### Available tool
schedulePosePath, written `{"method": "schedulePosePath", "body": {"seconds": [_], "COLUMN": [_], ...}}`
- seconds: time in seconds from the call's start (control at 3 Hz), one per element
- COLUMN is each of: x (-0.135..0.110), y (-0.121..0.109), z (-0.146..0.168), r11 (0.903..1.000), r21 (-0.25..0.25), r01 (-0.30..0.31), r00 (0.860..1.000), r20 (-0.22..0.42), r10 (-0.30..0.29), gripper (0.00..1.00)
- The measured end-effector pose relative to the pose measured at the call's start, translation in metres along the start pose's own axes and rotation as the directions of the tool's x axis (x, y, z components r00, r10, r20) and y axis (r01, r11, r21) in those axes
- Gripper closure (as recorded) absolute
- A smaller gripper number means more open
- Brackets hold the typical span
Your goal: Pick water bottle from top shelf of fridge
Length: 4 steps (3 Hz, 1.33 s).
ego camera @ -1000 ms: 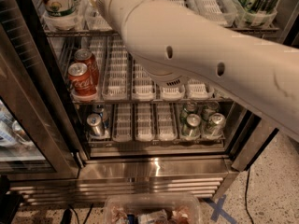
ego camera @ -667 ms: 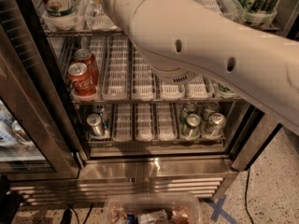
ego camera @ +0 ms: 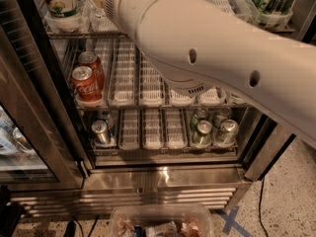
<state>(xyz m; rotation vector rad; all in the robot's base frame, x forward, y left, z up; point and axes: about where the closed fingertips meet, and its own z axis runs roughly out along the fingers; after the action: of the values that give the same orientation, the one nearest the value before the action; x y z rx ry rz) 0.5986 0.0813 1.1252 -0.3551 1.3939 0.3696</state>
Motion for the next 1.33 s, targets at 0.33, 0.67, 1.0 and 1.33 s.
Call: {"method": "schedulePosePath", "body": {"seconds": [0.33, 0.67, 1.0, 1.33], "x": [0.004, 0.006, 0.006, 0.011], "y": [0.017, 0.017, 0.017, 0.014], "z": [-0.029, -0.081, -0.081, -0.09], "r11": [0.9988, 0.9939, 0.9939, 0.9934], "r21": [-0.019, 0.042, 0.042, 0.029], "r01": [-0.045, -0.102, -0.102, -0.111], "r00": [0.998, 0.992, 0.992, 0.988], "r20": [-0.041, -0.064, -0.064, -0.105], "r10": [0.044, 0.105, 0.105, 0.114], "gripper": [1.0, 1.0, 1.0, 1.0]}}
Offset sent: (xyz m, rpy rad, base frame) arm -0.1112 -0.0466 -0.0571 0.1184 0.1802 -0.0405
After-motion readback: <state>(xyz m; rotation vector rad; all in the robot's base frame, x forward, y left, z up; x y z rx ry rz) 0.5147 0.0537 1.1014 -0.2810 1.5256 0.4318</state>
